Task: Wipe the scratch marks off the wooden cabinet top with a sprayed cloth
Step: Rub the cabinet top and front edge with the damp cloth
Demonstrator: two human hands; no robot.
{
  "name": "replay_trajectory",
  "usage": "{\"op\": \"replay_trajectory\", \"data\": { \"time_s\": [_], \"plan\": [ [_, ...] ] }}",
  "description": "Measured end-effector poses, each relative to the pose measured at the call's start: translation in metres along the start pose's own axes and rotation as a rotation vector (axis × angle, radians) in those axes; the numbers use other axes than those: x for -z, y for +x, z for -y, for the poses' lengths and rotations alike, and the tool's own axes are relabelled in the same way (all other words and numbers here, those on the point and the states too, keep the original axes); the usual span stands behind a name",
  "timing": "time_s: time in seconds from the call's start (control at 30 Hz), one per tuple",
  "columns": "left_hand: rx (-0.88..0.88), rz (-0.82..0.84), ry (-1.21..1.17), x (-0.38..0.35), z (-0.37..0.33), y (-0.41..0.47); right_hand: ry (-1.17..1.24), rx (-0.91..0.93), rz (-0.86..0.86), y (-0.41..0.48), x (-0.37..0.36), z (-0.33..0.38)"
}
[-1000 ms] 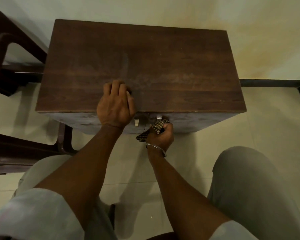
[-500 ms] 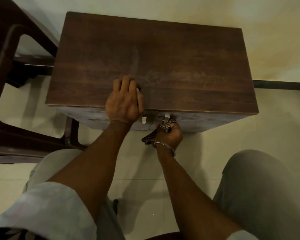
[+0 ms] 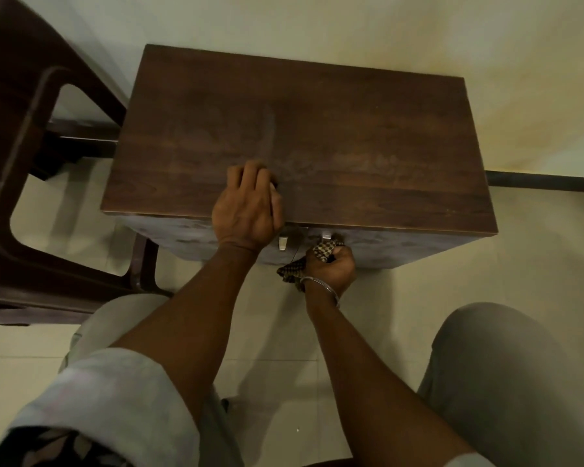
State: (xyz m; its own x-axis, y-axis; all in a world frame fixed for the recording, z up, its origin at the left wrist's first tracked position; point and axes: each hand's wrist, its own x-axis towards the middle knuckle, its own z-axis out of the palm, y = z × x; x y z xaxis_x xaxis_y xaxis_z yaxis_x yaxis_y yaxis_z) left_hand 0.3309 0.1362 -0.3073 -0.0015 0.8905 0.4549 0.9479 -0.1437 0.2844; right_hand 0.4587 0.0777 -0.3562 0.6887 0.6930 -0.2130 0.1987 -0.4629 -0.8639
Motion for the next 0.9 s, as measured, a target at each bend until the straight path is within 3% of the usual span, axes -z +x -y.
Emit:
{"op": "replay_trajectory", "data": {
  "time_s": [0.1,0.2,0.37,0.57,0.7,0.9],
  "plan": [
    [0.009,0.018,-0.005,0.003,-0.001,0.001,0.016,-0.185,-0.001,-0.001,0.000,0.008],
    [0.004,0.035,-0.013,0.007,-0.002,0.002,0.049,-0.257,0.035,-0.020,0.000,0.010],
    [0.011,0.040,-0.021,0.007,-0.003,0.002,0.035,0.028,0.167,-0.056,-0.012,0.017],
    [0.001,0.040,-0.031,0.007,-0.002,0.002,0.039,0.026,0.191,-0.042,-0.028,0.012],
    [0.001,0.037,-0.035,0.006,0.000,0.003,-0.061,0.049,0.341,-0.035,-0.026,-0.010],
    [0.001,0.026,-0.047,0.006,-0.001,0.003,0.014,0.139,0.139,-0.042,-0.036,-0.005]
  ]
}}
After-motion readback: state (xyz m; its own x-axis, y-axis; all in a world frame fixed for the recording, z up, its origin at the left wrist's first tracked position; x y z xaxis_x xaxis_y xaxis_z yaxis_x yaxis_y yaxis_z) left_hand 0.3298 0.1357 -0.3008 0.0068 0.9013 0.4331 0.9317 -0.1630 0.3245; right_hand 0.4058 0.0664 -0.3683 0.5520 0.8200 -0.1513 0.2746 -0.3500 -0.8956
